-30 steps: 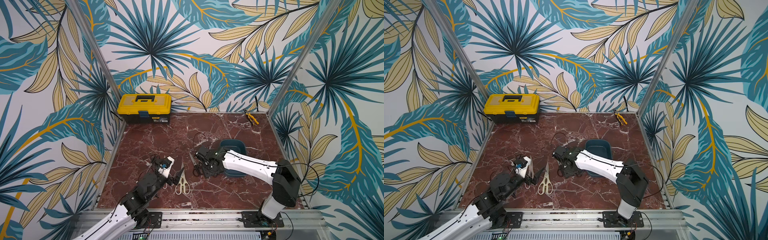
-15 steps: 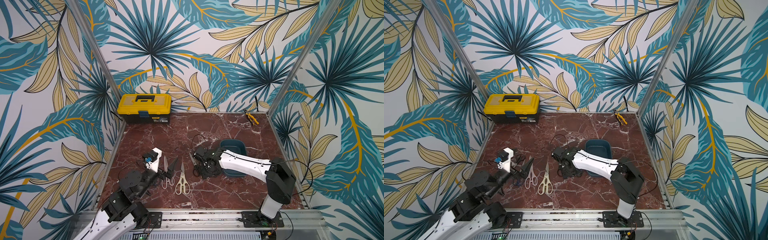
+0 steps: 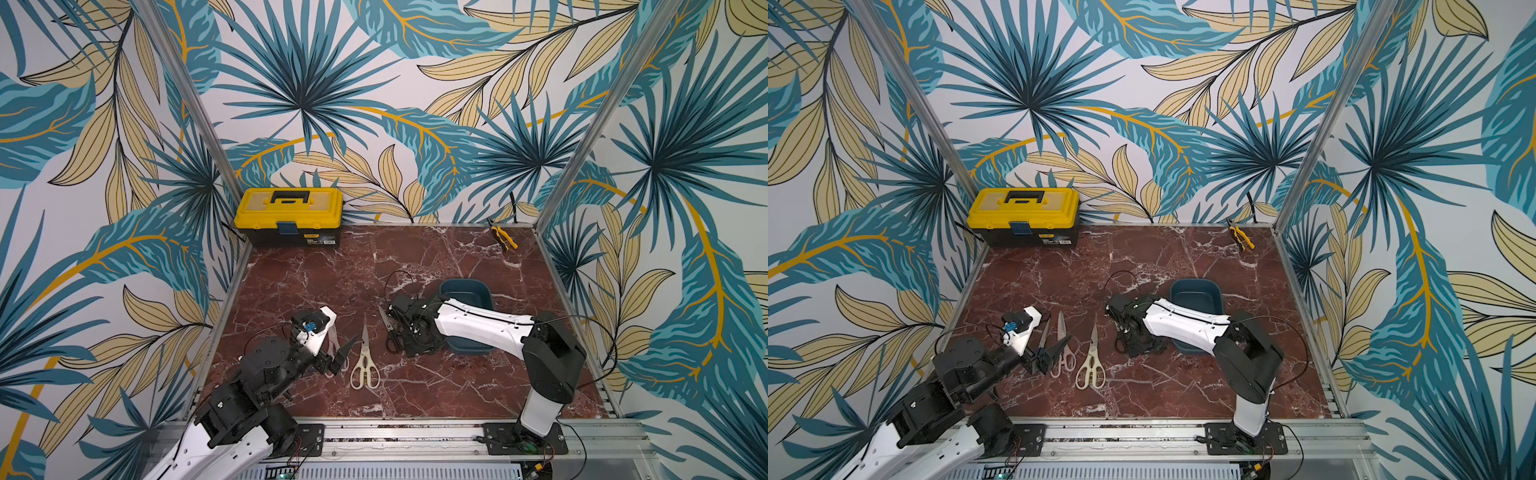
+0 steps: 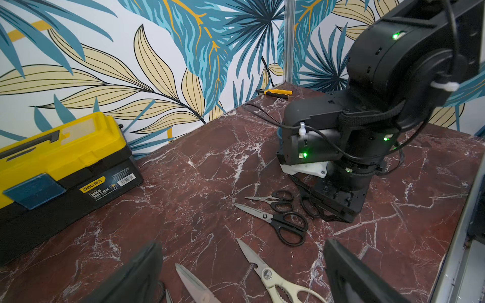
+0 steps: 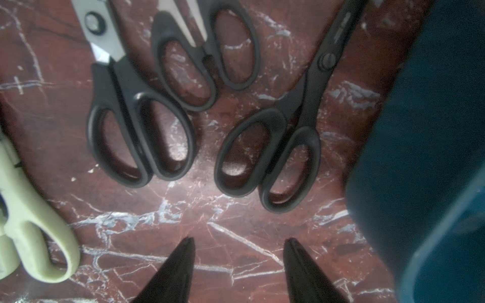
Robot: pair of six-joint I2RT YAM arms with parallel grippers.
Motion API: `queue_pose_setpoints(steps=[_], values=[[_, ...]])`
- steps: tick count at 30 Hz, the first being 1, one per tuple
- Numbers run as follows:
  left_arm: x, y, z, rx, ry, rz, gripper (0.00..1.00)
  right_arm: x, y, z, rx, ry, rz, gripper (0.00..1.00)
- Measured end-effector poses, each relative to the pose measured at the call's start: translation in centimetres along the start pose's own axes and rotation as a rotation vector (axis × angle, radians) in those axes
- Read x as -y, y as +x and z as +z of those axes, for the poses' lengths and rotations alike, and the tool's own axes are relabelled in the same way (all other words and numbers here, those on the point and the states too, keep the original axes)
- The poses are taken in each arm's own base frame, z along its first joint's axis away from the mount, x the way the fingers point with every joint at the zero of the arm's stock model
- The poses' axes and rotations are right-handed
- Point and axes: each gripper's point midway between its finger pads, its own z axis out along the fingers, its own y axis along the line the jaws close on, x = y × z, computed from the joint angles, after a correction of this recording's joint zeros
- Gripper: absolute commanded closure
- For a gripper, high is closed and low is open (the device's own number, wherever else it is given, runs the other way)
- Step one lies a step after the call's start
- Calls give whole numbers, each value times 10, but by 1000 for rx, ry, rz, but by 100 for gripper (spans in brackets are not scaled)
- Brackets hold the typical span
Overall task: Put the scissors into the storage box
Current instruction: Pick up the scissors from the center of the board.
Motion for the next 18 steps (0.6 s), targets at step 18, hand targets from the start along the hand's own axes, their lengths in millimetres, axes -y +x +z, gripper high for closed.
queue_pose_setpoints(steps=[18], values=[[3,3,0,-11,20,8,0,13,-13,32,-64,18,60,51]])
